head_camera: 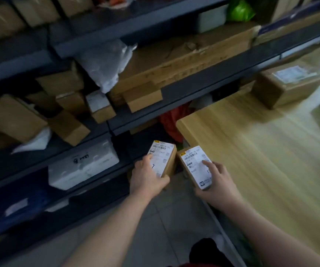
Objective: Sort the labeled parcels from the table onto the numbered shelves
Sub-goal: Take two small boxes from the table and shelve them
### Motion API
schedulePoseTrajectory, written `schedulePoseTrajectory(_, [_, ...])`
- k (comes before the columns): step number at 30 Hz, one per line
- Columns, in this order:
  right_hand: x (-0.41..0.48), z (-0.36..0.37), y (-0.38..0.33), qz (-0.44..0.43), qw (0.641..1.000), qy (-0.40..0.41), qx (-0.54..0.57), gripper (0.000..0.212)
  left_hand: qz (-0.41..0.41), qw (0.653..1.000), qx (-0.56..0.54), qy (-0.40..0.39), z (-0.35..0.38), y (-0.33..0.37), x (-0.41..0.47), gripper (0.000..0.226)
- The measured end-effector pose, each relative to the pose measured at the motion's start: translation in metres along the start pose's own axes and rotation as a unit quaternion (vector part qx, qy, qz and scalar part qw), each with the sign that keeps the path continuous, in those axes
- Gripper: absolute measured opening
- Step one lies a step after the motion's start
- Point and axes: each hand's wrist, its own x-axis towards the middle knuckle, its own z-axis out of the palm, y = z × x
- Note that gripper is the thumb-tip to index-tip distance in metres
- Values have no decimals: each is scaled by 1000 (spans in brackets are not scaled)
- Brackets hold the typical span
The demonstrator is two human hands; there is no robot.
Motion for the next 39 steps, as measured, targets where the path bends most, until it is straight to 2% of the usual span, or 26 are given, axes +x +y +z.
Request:
schedulePoseTrajectory(9, [-60,107,-154,-154,985,-64,-41,84,-104,985,-58,125,-104,-183,-90,84])
schedulePoseTrajectory(15, [-99,183,-261,-289,949,-119,-46,84,-216,942,-100,238,-164,-297,-165,85])
schedulePoseTrajectory(22, [-137,257,-361,-421,877,-222,-69,91,-356,859,-146,336,-193,-383,-244,85])
schedulePoseTrajectory(29, [-165,316,-447,-528,783,-322,-58,103,-467,770,-141,411,-217,-427,-297,85])
schedulePoseTrajectory(39, [-210,370,-572,-648,641,-401,-90,91,-578,644,-130,483,-265,-471,-341,87])
